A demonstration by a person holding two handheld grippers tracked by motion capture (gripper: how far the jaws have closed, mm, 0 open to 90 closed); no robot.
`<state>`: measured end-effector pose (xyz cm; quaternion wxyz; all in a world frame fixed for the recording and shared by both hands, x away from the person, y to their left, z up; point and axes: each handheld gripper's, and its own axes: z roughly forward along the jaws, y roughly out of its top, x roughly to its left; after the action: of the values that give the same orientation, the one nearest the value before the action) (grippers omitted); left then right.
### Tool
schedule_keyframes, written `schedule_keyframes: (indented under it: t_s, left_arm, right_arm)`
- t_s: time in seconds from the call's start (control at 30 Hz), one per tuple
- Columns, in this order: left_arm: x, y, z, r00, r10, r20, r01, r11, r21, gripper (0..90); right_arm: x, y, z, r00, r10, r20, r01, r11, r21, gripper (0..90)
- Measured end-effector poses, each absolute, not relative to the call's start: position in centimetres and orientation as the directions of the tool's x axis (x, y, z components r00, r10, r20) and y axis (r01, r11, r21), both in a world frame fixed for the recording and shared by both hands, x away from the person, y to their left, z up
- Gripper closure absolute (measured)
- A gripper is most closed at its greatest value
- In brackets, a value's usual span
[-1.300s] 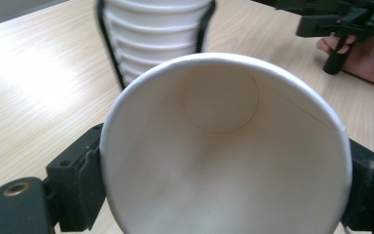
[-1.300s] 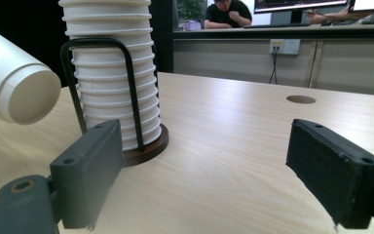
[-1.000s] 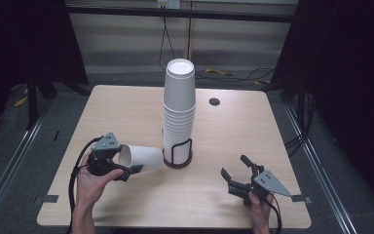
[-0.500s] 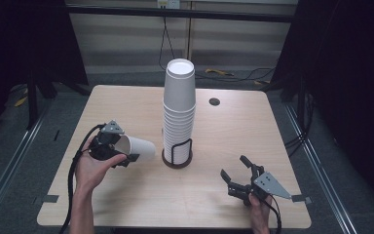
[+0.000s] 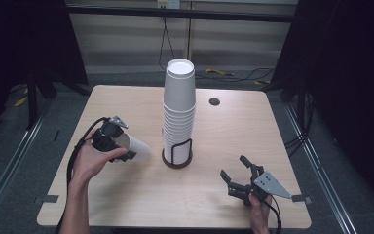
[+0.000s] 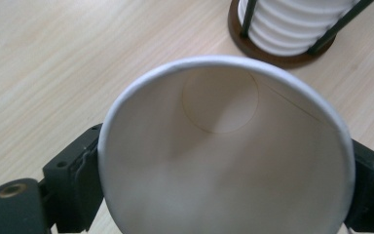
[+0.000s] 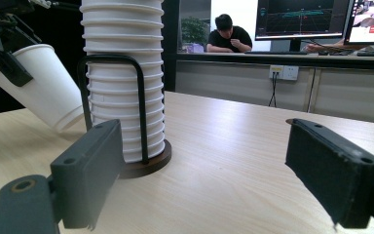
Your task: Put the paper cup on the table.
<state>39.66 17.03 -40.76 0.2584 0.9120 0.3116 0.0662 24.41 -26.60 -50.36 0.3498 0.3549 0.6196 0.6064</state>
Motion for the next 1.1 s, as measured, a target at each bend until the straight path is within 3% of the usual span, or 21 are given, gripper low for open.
schedule_keyframes:
  t_s: [0.37, 0.7, 1.1]
  left_arm:
    - [40.8, 16.2, -41.1, 0.774, 0.632, -0.039, 0.580, -0.682, 0.446, 8.2]
    - [41.0, 15.7, -42.0, 0.761, 0.647, -0.035, 0.572, -0.646, 0.505, 5.5]
    - [41.3, 15.7, -41.8, 0.778, 0.629, -0.016, 0.567, -0.690, 0.449, 6.9]
  right_arm:
    - [24.4, -26.6, -50.4, -0.503, 0.864, -0.003, 0.016, 0.012, 1.000, 13.7]
    - [24.4, -26.6, -50.4, -0.503, 0.864, -0.003, 0.016, 0.013, 1.000, 13.7]
    - [24.4, -26.6, -50.4, -0.504, 0.864, -0.003, 0.016, 0.013, 1.000, 13.7]
